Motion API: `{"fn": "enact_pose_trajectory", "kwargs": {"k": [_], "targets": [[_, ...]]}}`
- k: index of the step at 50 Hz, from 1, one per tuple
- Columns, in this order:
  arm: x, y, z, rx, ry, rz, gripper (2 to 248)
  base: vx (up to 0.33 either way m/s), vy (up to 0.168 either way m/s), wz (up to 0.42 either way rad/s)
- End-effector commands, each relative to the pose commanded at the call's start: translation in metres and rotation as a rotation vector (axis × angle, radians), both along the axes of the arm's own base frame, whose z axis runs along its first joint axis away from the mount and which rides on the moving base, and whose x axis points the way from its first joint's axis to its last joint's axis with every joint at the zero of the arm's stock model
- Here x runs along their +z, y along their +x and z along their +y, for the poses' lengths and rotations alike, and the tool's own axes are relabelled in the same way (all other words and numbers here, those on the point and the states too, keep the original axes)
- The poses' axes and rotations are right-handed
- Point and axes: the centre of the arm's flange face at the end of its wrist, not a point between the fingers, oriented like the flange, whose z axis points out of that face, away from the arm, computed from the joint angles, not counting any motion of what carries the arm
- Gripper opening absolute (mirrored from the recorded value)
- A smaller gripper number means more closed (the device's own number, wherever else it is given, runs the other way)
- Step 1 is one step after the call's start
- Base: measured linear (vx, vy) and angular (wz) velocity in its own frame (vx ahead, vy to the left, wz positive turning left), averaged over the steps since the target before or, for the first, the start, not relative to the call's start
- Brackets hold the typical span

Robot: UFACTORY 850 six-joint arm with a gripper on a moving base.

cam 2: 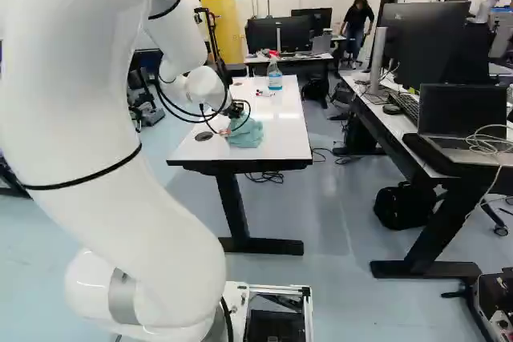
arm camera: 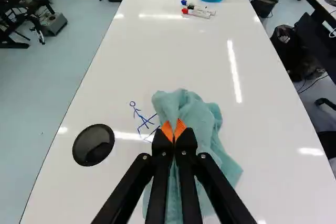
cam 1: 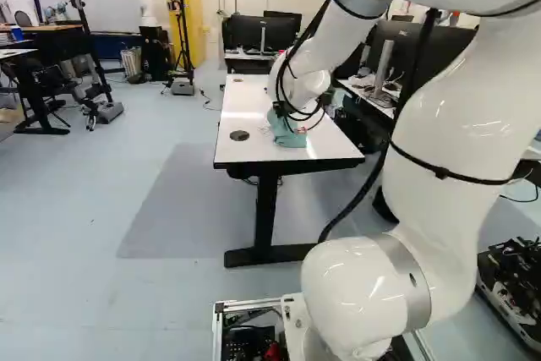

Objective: Clean the table with the green towel

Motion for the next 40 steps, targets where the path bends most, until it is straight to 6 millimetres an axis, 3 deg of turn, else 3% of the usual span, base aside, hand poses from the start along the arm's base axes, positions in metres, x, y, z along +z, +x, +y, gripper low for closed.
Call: {"fn": "enact_pose_trajectory", "kwargs": {"k": [14,40], "targets": [[-0.018,0.003,0.0,0.0,-0.002,0.057,24,0.0,0.0,0.0],[-0.023,-0.001,0.0,0.0,-0.005,0.13,24,0.0,0.0,0.0]]}}
